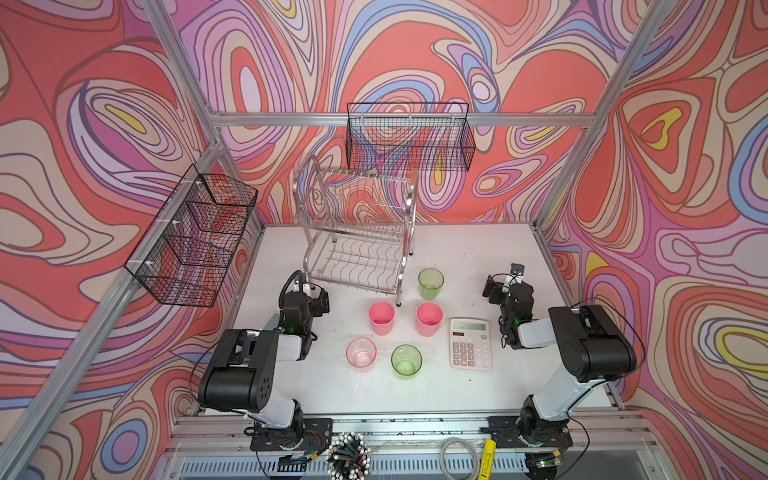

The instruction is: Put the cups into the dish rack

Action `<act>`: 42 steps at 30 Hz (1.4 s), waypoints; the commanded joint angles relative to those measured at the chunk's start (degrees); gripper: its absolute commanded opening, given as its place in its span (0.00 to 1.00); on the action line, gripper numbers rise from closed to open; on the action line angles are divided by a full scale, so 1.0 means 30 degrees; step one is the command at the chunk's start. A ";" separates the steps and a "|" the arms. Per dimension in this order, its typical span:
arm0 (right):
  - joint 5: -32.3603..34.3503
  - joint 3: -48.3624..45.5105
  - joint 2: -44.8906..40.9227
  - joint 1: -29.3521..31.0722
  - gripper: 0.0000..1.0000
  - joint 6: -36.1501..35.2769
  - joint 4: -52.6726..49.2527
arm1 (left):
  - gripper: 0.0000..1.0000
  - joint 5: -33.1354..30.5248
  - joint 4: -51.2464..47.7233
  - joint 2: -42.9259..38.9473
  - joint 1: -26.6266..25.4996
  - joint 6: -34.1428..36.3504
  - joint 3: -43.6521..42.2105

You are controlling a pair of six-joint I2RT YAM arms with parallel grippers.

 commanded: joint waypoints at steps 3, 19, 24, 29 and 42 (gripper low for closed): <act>-0.0093 0.0061 0.0097 0.0006 0.98 0.0015 0.0147 | 1.00 0.0007 0.0169 0.0161 -0.0030 0.0296 0.0317; -0.0170 0.0097 0.0126 0.0007 0.98 0.0016 0.0129 | 1.00 -0.2406 0.1341 0.0285 -0.1249 0.0848 -0.0128; -0.0170 0.0087 0.0111 0.0026 0.98 0.0051 0.0044 | 1.00 -0.2257 0.1395 0.0280 -0.1145 0.0817 -0.0150; -0.0167 0.0115 0.0126 0.0015 0.98 0.0063 0.0037 | 1.00 -0.2021 0.1251 0.0258 -0.1004 0.0762 -0.0098; -0.0185 0.0159 0.0153 0.0006 0.98 0.0074 -0.0058 | 1.00 -0.1901 0.1103 0.0284 -0.0943 0.0689 0.0006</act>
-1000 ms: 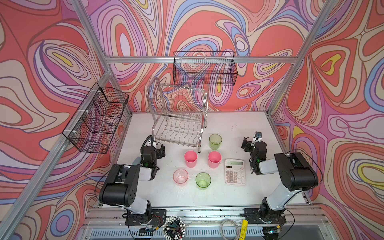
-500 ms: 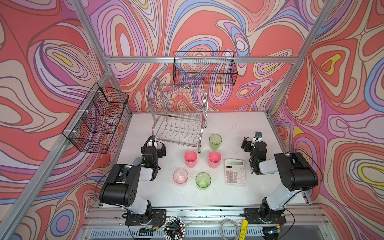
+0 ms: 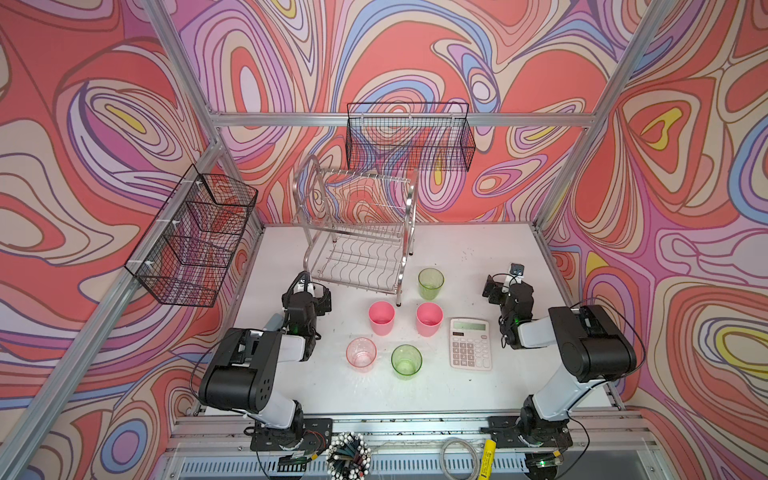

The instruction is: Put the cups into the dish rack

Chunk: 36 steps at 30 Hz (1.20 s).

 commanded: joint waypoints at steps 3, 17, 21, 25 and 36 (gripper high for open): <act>-0.0081 0.0173 0.0155 0.0010 0.98 0.0047 0.0017 | 1.00 0.0112 0.0467 0.0239 0.0165 0.0199 -0.0011; 0.0036 0.0007 0.0075 0.0014 0.98 0.0005 0.0247 | 1.00 -0.0086 0.0959 0.0170 0.0155 0.0250 -0.0285; 0.0113 -0.0507 -0.0092 0.0001 0.98 0.0007 0.1098 | 1.00 -0.0528 0.1361 0.0172 -0.0056 0.0326 -0.0486; 0.0454 -0.1275 -0.0851 0.0042 0.98 0.0127 0.1891 | 1.00 -0.1267 0.1787 -0.0063 -0.0328 0.0367 -0.0755; 0.1741 -0.0680 -0.3722 0.0076 0.98 0.0923 -0.2203 | 1.00 -0.2280 0.2062 -0.0448 -0.0656 0.0342 -0.1009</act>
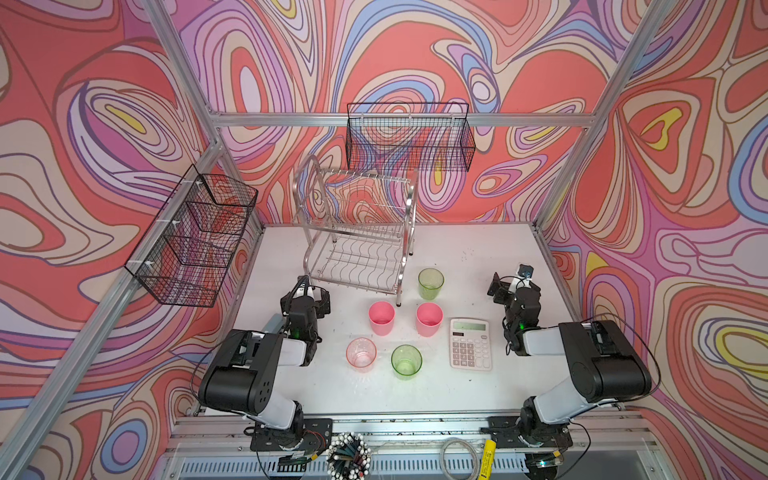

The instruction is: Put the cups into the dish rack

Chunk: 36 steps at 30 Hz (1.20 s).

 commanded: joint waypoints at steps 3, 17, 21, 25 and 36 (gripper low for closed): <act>0.0958 0.0831 -0.1527 0.0087 0.98 0.0790 -0.3282 | 1.00 -0.0397 0.0835 -0.0291 -0.0104 0.0287 -0.0093; 0.2535 0.1147 -0.2674 0.0087 0.98 0.2241 -0.5184 | 1.00 0.1444 -0.1384 -0.1624 -0.0190 0.1179 0.0367; 0.2373 0.1374 -0.3162 0.0116 0.98 0.2362 -0.6013 | 1.00 0.1461 -0.3233 -0.2762 -0.0413 0.1486 0.0918; 0.2034 0.1768 -0.3561 0.0116 0.98 0.2493 -0.6896 | 1.00 0.0800 -0.5375 -0.4078 -0.0830 0.1590 0.1733; 0.2381 0.3516 -0.5372 0.1778 0.97 0.4978 -1.1613 | 0.99 -0.3355 -1.2553 -0.6106 -0.3136 0.0285 0.5188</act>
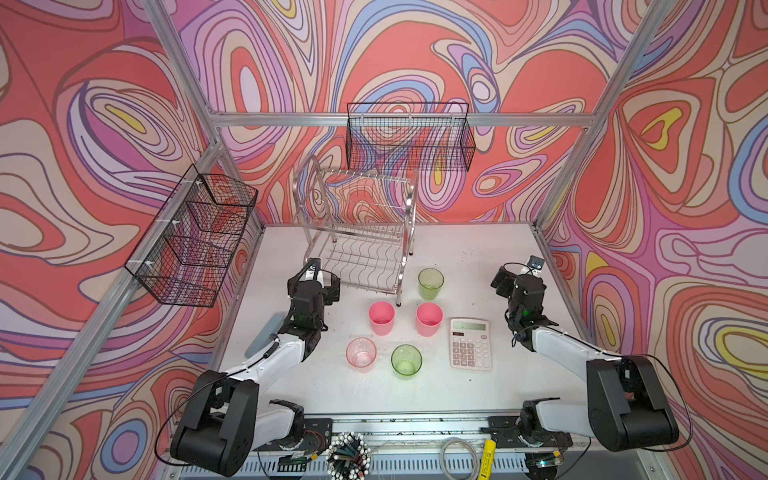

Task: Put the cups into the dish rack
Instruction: 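Move the left gripper down over the clear pink-rimmed cup while the right arm advances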

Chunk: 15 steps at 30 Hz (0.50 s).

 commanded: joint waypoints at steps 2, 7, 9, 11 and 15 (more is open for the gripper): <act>0.0596 0.1139 -0.0722 0.0957 0.97 0.2193 -0.2956 | 0.99 -0.2233 -0.5411 -0.0996 -0.0224 -0.1076 0.1823; 0.0826 0.1894 -0.0277 0.3083 0.96 0.2843 -0.3891 | 0.98 -0.1780 -1.1386 -0.3031 -0.0244 -0.3476 0.3078; 0.0856 0.2228 -0.0012 0.3677 0.96 0.2883 -0.4382 | 0.97 -0.1472 -1.3419 -0.3834 -0.0281 -0.4246 0.3483; 0.0664 0.2372 0.0118 0.4109 0.96 0.2945 -0.4796 | 0.94 -0.0812 -1.5597 -0.4345 -0.0277 -0.4949 0.3992; -0.0179 0.2879 0.0158 0.4556 0.96 0.3217 -0.6190 | 0.93 0.0775 -1.9889 -0.4416 -0.0287 -0.6287 0.5346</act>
